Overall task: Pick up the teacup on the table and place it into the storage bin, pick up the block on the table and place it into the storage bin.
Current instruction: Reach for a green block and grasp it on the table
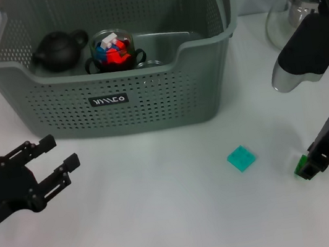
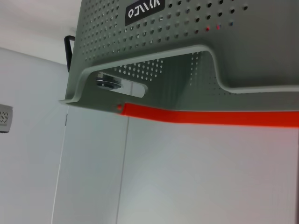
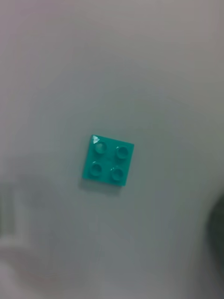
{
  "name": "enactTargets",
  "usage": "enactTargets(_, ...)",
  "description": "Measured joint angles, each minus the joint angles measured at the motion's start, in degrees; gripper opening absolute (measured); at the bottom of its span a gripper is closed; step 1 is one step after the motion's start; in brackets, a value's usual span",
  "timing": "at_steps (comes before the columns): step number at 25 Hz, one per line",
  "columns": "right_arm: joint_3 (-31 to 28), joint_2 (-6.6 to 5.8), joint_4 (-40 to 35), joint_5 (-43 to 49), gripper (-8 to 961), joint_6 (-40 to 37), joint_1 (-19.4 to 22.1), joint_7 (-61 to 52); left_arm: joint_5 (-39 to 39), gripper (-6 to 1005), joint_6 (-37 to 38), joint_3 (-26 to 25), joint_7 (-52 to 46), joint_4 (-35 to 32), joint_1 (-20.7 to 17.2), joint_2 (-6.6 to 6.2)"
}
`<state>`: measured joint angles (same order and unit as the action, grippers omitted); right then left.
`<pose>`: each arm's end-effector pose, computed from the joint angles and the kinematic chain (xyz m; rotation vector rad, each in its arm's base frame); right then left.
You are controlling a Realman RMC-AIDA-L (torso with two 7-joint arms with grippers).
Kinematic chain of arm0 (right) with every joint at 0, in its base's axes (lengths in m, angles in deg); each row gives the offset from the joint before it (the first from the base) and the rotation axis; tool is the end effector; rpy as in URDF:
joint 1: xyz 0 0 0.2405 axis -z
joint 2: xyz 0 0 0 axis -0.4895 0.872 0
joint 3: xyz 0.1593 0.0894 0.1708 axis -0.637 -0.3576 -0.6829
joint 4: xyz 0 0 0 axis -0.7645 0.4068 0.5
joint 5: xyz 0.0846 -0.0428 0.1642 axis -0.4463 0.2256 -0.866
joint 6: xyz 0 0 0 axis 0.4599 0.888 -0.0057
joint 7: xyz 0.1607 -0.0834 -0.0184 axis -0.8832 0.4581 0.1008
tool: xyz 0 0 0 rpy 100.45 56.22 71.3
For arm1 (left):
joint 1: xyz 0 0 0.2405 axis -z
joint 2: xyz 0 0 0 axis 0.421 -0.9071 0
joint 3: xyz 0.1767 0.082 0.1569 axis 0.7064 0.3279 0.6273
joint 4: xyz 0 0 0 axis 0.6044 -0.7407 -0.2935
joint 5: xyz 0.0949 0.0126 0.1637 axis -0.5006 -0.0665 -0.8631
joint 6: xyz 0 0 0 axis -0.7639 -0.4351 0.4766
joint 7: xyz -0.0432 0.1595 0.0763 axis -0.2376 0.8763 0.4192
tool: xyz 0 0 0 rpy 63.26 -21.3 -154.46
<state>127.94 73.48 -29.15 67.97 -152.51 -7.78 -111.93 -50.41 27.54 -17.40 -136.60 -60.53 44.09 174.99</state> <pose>0.2355 0.3314 -0.0547 -2.5653 0.8785 -0.8101 -0.2950 0.2605 -0.0009 -2.3161 -0.5407 -0.8265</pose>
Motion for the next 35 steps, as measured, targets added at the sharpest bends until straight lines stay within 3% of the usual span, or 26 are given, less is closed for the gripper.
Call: enactTargets(35,5.71,0.0,1.66,0.62,567,1.72,-0.62,-1.05,0.1,609,0.0,0.0,-0.08,-0.09,-0.23,0.02)
